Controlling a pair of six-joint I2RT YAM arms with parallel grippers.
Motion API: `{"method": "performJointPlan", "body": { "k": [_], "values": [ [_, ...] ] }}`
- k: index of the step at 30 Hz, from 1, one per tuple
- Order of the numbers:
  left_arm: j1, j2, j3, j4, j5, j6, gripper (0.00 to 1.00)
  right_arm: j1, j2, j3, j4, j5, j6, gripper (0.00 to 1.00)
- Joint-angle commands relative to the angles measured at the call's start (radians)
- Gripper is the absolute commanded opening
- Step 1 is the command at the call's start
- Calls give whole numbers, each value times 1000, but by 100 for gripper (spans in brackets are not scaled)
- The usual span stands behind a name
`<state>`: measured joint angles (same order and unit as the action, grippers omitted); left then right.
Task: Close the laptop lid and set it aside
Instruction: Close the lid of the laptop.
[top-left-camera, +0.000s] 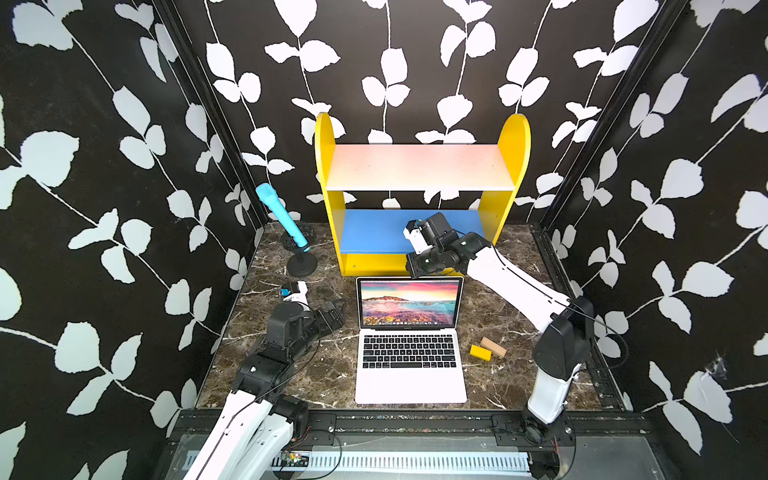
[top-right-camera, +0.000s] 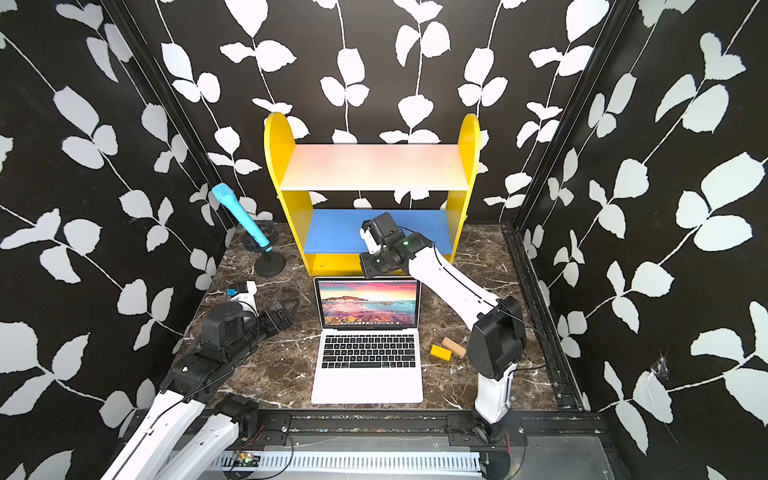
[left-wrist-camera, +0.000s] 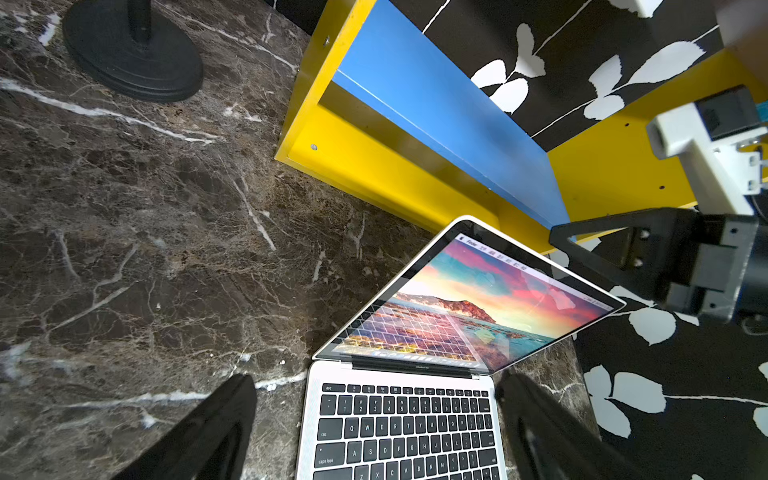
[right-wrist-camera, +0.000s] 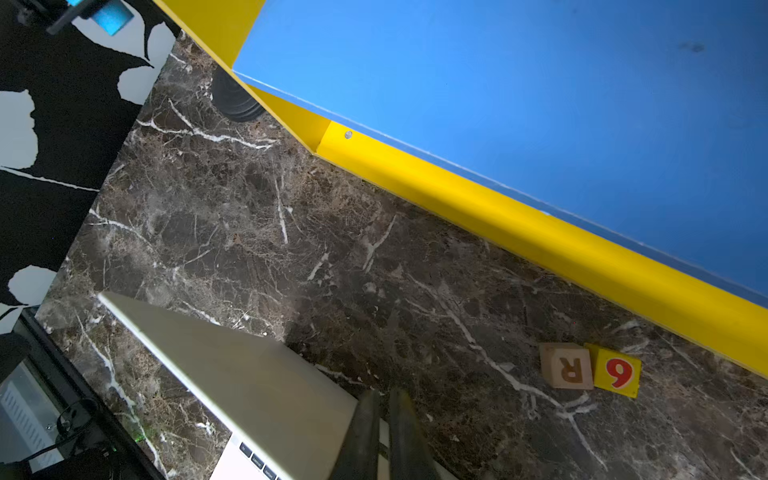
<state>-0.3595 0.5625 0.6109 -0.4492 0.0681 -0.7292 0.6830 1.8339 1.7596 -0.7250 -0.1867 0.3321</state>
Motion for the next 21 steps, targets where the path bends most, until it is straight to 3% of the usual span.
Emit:
{"method": "performJointPlan", "body": {
  "k": [1, 21],
  "values": [
    [-4, -2, 43, -17, -4, 24, 94, 16, -10, -17, -5, -18, -1, 10],
    [-4, -28, 59, -29, -8, 18, 93, 66, -119, -115, -15, -65, 1, 8]
  ]
}}
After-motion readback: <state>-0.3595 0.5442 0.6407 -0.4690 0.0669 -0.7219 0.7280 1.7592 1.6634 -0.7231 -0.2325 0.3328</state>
